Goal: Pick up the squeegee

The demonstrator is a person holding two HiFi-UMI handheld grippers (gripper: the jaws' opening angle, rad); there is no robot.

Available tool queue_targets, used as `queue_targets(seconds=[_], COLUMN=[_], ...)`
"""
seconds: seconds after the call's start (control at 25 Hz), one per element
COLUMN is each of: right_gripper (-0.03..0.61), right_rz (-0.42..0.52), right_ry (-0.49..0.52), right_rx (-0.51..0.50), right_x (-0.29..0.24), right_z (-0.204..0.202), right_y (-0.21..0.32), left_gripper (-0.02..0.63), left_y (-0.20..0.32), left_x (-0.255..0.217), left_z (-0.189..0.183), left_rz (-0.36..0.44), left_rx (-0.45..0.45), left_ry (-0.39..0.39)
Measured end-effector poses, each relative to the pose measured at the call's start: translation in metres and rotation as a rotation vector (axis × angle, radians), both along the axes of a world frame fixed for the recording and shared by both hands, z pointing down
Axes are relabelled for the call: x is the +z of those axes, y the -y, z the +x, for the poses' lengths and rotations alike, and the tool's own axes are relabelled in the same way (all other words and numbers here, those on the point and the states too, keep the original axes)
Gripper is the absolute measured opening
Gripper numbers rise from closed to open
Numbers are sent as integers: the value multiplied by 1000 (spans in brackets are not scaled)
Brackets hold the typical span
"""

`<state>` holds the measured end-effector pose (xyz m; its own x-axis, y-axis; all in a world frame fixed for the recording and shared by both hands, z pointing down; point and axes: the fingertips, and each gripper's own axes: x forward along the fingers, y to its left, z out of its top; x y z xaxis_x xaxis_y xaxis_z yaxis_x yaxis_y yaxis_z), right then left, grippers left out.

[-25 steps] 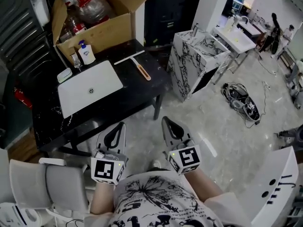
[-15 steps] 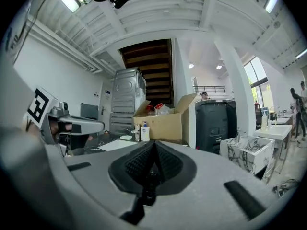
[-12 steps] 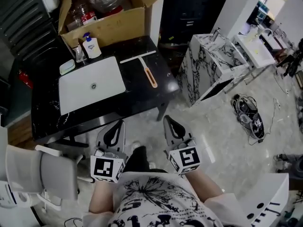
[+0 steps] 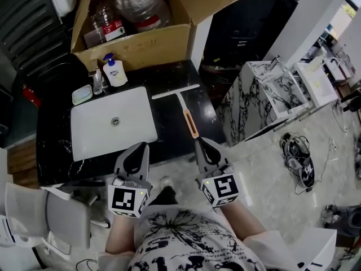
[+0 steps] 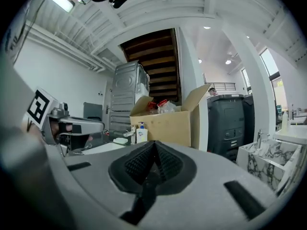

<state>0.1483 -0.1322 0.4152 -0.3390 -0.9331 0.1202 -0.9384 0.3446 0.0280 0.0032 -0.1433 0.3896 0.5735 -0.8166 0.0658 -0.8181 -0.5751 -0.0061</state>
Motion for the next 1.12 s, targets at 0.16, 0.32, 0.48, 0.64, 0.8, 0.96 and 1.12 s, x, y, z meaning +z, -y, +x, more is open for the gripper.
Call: queue_targets(seconds=[0.16,0.32,0.48,0.64,0.8,0.96,1.12], right_gripper=[-8,-8,-8,-8,-6,-6,48], right_rz=[1,-20,-66,-196,-356,-431,-523], right_ry=[0,-13,-21,-80,-113,-108,-102], right_rx=[3,15,-10,-27,-86,-104,-127], right_x=[-3,-1,7,33,74,103,135], right_z=[2,7,8,15,16,19,20], right_y=[58,100,125,149,163,180,197], left_gripper=[12,12,12,12,12,12,12], left_y=[54,88,104,114,119,127,137], left_x=[-7,-9,-8,-9,-4,6,17], left_z=[-5,-7,-10,-11,-9,-4,-3], left_rz=[15,19,10,19,11,-4,-14], left_rx=[-25,-33,-62,-110,-161,-187,-197], left_ry=[3,10,8,21,15,23,28])
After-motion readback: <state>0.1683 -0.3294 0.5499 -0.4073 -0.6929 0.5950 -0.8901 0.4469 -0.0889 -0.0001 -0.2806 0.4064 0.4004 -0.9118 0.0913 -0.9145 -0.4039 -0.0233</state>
